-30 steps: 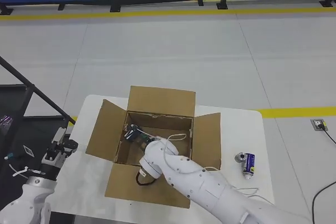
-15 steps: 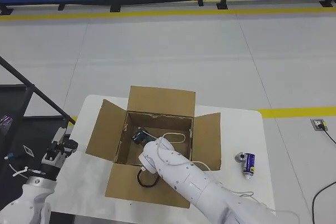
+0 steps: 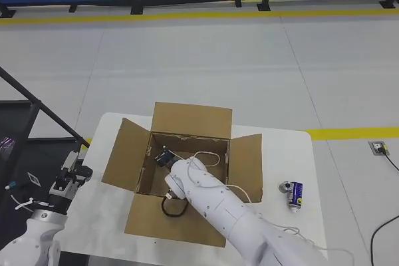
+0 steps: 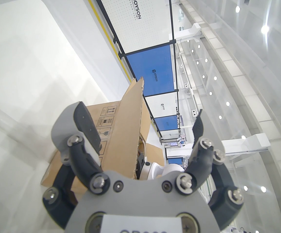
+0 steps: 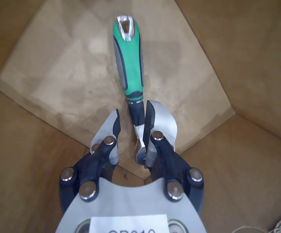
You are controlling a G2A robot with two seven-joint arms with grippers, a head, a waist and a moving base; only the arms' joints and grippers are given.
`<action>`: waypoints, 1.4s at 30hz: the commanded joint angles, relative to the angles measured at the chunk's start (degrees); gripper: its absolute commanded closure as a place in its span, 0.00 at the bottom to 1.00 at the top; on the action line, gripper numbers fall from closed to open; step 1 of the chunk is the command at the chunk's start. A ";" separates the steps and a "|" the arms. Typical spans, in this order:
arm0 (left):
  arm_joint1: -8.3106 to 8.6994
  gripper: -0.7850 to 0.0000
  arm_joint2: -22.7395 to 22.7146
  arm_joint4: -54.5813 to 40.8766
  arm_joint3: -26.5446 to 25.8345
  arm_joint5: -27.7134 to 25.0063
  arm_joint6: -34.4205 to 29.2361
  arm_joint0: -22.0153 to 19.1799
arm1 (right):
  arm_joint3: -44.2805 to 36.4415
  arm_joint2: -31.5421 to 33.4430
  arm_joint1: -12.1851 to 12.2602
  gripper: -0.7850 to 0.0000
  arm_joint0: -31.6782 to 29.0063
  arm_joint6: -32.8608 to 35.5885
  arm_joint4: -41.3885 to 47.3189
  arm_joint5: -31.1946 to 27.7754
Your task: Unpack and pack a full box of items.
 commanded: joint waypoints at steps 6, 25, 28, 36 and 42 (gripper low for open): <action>0.00 0.00 0.00 0.00 0.00 0.00 0.00 0.00 | -11.95 2.28 3.08 0.67 -3.62 -0.30 -3.87 2.62; 0.00 0.00 0.00 0.00 0.00 0.00 0.00 0.00 | -106.81 46.91 22.45 0.59 -58.10 15.31 -34.82 -4.54; 0.00 0.00 0.00 0.00 0.00 0.00 0.00 0.00 | -108.93 57.05 23.03 0.52 -62.27 15.47 -30.71 -4.84; 0.00 0.00 0.00 0.00 0.00 0.00 0.00 0.00 | -92.55 72.41 24.44 0.16 -59.59 20.59 -24.24 -8.64; 0.00 0.00 0.00 0.00 0.00 0.00 0.00 0.00 | -77.26 74.49 25.63 0.00 -52.89 24.61 -23.39 -13.22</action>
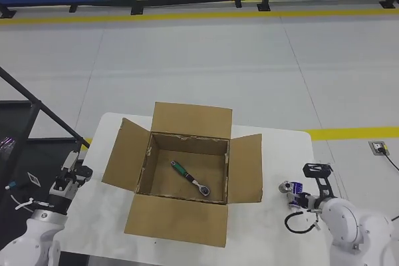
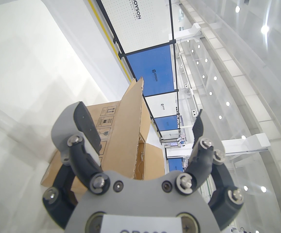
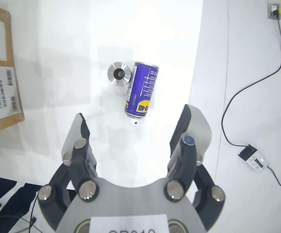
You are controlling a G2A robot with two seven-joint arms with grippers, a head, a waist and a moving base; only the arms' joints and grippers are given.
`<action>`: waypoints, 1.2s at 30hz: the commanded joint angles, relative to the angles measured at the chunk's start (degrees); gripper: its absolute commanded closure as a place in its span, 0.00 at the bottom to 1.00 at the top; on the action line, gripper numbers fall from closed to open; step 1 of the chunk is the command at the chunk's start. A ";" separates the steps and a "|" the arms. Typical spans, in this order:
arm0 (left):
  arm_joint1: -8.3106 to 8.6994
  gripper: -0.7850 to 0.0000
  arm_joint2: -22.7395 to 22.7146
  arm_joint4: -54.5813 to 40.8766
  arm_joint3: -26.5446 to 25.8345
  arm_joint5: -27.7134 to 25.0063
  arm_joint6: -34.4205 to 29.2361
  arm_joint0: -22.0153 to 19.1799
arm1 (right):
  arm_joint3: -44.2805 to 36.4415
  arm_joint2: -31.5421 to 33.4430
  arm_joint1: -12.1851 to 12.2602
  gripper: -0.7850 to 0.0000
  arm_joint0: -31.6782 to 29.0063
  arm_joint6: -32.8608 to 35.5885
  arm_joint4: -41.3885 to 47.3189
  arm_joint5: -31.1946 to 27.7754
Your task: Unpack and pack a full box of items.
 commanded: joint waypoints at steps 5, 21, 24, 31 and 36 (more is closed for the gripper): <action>0.00 0.00 0.00 0.00 0.00 0.00 0.00 0.00 | 9.97 0.13 0.80 0.00 4.60 0.02 -0.46 -0.38; 0.00 0.00 0.00 0.00 0.00 0.00 0.00 0.00 | 19.39 -3.23 1.97 0.23 7.92 -1.65 -1.50 1.85; 0.00 0.00 0.00 0.00 0.00 0.00 0.00 0.00 | 21.31 -3.94 2.14 0.27 8.78 -2.13 -1.94 2.60; 0.00 0.00 0.00 0.00 0.00 0.00 0.00 0.00 | 22.04 -3.45 2.78 0.99 9.53 -2.95 -1.85 3.38; 0.00 0.00 0.00 0.00 0.00 0.00 0.00 0.00 | 16.04 -2.45 3.16 1.00 7.22 -2.70 -1.31 5.03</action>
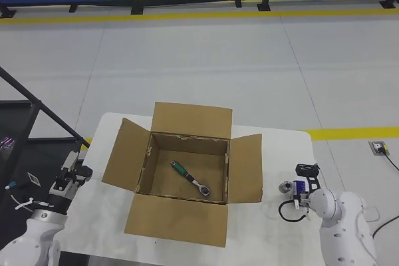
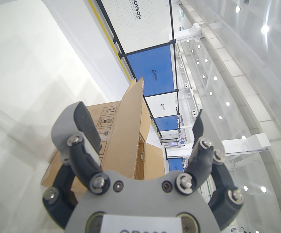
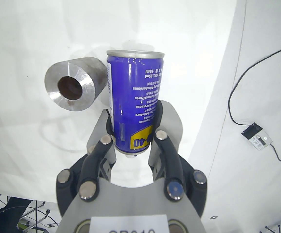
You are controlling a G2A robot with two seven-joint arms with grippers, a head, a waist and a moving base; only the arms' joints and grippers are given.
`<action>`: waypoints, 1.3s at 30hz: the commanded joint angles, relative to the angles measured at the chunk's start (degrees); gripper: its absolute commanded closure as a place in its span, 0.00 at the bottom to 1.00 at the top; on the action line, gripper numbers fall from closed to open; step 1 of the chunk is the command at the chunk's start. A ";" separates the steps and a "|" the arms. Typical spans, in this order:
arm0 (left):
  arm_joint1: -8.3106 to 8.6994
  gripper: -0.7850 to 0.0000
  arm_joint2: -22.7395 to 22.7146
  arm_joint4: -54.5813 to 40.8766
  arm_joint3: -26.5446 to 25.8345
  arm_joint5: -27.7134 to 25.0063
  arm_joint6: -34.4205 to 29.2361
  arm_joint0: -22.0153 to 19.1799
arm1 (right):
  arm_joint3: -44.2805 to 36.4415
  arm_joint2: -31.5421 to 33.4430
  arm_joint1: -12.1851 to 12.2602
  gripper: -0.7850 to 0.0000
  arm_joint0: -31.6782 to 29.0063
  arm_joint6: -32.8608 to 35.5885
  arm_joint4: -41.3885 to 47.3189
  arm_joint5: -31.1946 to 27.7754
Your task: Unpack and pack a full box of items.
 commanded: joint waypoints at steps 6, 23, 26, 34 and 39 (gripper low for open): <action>0.00 0.00 0.00 0.00 0.00 0.00 0.00 0.00 | -20.62 1.82 0.06 1.00 -6.68 -4.01 4.86 3.84; 0.00 0.00 0.00 0.00 0.00 0.00 0.00 0.00 | -31.63 -37.41 -2.13 1.00 5.00 -9.01 2.23 0.14; 0.00 0.00 0.00 0.00 0.00 0.00 0.00 0.00 | -19.77 -46.31 -4.02 1.00 13.04 -7.31 1.90 2.39; 0.00 0.00 0.00 0.00 0.00 0.00 0.00 0.00 | 12.09 -58.92 -10.45 1.00 29.42 -7.28 7.48 9.56; 0.00 0.00 0.00 0.00 0.00 0.00 0.00 0.00 | 28.26 -61.41 -14.09 1.00 35.97 -10.46 12.68 11.01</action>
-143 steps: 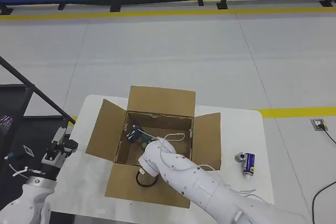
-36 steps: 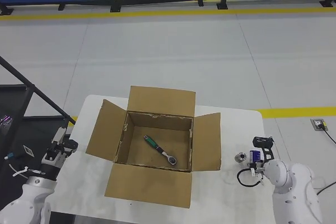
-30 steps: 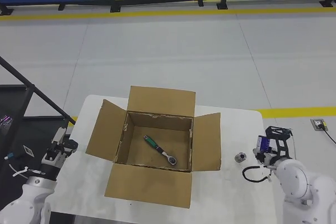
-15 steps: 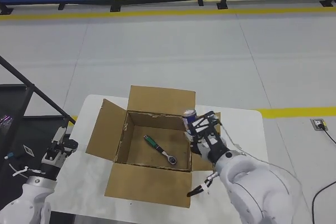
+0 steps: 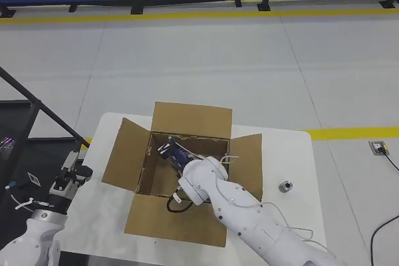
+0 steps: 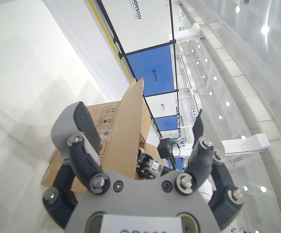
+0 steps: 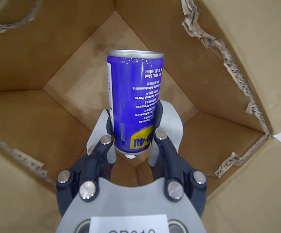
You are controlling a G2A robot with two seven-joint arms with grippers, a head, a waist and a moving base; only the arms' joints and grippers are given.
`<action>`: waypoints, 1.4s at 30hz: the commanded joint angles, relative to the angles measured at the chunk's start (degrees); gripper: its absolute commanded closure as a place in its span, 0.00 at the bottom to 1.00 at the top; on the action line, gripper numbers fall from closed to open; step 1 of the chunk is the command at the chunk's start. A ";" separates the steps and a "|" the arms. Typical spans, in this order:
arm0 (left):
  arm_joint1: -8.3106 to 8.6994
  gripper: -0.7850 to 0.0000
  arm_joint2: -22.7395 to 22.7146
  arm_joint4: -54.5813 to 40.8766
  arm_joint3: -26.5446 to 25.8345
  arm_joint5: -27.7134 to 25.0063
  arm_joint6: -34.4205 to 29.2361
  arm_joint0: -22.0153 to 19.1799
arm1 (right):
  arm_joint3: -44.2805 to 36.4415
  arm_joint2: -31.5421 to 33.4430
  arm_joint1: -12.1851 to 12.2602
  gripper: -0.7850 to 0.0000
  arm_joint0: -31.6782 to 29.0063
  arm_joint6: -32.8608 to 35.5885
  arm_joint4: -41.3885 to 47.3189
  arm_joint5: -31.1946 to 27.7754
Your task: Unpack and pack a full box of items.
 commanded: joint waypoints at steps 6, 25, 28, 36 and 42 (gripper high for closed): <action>0.00 0.00 0.00 0.00 0.00 0.00 0.00 0.00 | 16.63 -2.27 -4.08 1.00 4.69 -4.84 4.79 0.89; 0.00 0.00 0.00 0.00 0.00 0.00 0.00 0.00 | 29.56 -1.72 -8.28 0.64 7.86 -12.01 6.48 1.23; 0.00 0.00 0.00 0.00 0.00 0.00 0.00 0.00 | 28.14 -1.00 -7.90 0.56 7.55 -11.59 5.75 1.14; 0.00 0.00 0.00 0.00 0.00 0.00 0.00 0.00 | 18.52 2.43 -5.05 0.38 3.58 -9.20 1.60 0.97; 0.00 0.00 0.00 0.00 0.00 0.00 0.00 0.00 | -1.10 7.82 -0.93 0.37 -5.38 -4.54 -4.73 -0.37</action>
